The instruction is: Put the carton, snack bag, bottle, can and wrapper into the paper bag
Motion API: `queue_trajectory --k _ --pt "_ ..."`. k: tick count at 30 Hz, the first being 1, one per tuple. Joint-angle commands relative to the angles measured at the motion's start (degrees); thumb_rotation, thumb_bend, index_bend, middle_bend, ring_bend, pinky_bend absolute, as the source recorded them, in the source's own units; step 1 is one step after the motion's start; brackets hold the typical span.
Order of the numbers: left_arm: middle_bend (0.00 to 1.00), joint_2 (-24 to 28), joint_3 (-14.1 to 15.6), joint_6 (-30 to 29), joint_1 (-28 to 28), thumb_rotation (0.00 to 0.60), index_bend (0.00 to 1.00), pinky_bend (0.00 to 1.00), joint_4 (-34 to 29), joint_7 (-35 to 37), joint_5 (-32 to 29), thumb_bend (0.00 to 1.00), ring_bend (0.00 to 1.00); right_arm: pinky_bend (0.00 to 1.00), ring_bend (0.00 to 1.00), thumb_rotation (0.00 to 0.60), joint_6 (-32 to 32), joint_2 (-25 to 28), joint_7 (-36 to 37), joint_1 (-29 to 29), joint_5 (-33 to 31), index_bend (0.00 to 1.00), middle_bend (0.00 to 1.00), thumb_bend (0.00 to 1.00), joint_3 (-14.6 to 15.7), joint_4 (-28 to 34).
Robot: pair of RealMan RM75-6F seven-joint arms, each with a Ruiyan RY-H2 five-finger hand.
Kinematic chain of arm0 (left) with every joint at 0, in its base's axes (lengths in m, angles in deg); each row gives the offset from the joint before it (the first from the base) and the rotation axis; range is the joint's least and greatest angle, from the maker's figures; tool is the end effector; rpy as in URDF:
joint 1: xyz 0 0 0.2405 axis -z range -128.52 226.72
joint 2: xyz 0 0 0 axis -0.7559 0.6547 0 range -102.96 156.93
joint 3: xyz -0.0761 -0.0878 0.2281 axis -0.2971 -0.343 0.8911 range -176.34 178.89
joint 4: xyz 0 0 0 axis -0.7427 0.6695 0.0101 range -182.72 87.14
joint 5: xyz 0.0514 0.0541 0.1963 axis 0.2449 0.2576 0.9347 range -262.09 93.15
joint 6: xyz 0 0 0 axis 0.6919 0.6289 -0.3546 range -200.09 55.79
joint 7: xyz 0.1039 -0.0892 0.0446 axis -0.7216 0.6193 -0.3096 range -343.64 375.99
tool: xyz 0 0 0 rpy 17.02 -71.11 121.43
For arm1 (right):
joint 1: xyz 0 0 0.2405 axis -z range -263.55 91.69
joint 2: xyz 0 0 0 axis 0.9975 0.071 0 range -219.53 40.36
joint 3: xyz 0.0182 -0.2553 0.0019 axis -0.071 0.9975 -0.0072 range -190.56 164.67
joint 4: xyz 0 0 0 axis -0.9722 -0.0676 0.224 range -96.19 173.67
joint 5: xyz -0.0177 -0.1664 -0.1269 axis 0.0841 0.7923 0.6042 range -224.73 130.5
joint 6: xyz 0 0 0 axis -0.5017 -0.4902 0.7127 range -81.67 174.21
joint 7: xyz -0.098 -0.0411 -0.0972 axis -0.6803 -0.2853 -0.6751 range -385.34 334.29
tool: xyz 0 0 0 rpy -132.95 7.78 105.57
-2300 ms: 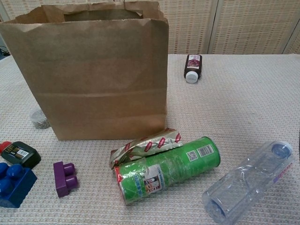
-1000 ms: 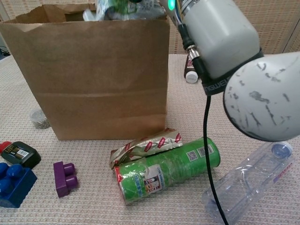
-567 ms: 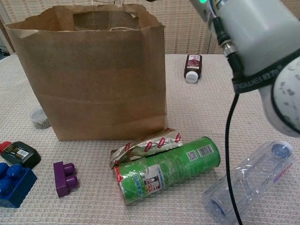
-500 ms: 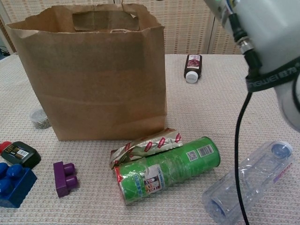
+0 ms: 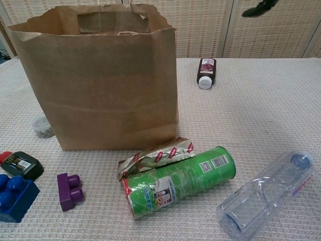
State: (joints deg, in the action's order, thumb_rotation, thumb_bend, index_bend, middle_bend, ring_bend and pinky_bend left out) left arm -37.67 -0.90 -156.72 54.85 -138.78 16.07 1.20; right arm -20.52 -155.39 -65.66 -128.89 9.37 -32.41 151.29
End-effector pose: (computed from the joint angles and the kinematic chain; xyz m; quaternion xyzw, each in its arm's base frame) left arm -0.3142 0.1838 0.1558 -0.6017 -0.3853 -0.3824 0.5858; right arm -0.0810 -0.3425 0.1287 0.7065 -0.2438 0.4108 0.5221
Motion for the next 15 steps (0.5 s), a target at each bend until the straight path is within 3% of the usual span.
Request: queue_trajectory --k 1,7,15 --pt "0.0 -0.06 -0.07 -0.01 0.01 0.6 0.0 0.0 -0.04 -0.2 -0.09 0.37 0.0 0.02 0.0 0.6 13.28 12.16 9.85 3.39 1.46 0.0 0.09 0.07 4.24 2.21" --pt "0.0 -0.21 -0.21 -0.06 -0.01 0.6 0.0 0.0 -0.21 -0.8 -0.33 0.37 0.0 0.01 0.0 0.6 19.29 16.82 15.17 5.88 15.22 0.0 0.08 0.06 10.34 2.64" --pt "0.0 -0.33 -0.24 -0.2 -0.08 0.6 0.0 0.0 -0.16 -1.04 -0.32 0.37 0.0 0.01 0.0 0.6 20.88 16.09 19.38 9.19 29.61 0.0 0.08 0.06 18.59 1.76"
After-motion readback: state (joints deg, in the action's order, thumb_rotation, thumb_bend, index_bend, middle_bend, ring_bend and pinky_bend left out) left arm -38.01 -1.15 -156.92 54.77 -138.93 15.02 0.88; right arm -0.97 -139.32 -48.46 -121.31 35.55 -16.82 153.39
